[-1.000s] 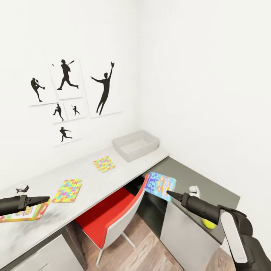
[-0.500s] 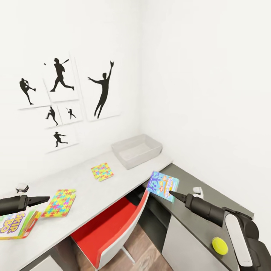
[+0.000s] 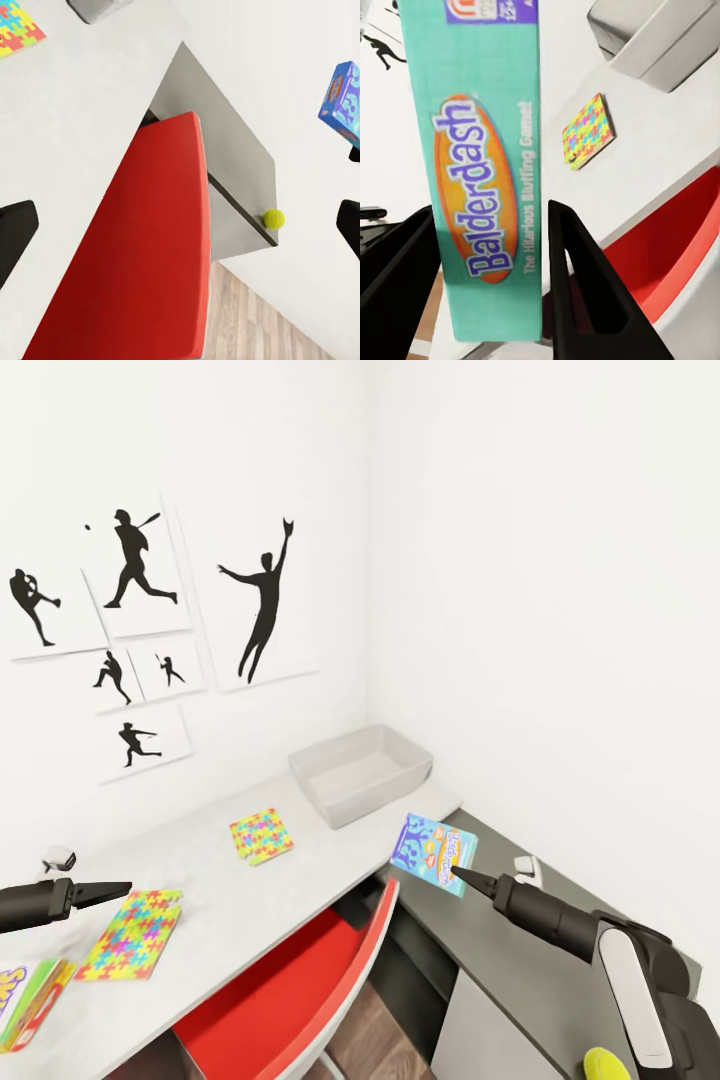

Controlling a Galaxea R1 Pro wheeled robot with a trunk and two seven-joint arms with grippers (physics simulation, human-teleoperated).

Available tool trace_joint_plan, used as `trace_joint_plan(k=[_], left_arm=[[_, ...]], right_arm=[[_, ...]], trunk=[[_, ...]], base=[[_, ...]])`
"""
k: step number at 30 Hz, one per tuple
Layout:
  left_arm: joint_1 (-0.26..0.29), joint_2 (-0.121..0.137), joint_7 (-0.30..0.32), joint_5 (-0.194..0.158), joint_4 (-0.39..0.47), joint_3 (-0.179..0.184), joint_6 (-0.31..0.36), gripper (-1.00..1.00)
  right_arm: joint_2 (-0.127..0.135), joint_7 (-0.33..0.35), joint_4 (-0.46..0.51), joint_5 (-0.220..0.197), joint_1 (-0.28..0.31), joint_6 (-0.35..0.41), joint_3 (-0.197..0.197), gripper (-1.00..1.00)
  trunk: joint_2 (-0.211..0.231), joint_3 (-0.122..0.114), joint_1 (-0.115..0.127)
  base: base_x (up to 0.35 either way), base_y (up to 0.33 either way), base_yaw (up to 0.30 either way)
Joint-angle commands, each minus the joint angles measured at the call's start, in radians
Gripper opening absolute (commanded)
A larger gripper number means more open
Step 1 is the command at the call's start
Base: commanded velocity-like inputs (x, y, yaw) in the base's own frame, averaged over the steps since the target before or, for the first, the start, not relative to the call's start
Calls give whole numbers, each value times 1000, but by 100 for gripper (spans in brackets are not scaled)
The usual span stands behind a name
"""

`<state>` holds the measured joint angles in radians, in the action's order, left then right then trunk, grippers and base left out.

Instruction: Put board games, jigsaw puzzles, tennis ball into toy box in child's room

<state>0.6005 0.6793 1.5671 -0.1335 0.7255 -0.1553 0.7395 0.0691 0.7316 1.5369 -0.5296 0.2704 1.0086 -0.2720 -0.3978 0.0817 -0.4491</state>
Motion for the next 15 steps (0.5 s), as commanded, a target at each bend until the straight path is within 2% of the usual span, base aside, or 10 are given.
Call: trace_joint_plan(k=[1, 15], left_arm=[[1, 0, 4, 0, 0, 0, 11, 100], [1, 0, 4, 0, 0, 0, 11, 100]], right_arm=[[0, 6, 0, 2, 1, 4, -1, -100], [0, 6, -4, 9, 1, 4, -1, -100]], trunk=[[-2, 2, -1], [-2, 2, -1]], base=[[106, -2, 0], [13, 0, 0]])
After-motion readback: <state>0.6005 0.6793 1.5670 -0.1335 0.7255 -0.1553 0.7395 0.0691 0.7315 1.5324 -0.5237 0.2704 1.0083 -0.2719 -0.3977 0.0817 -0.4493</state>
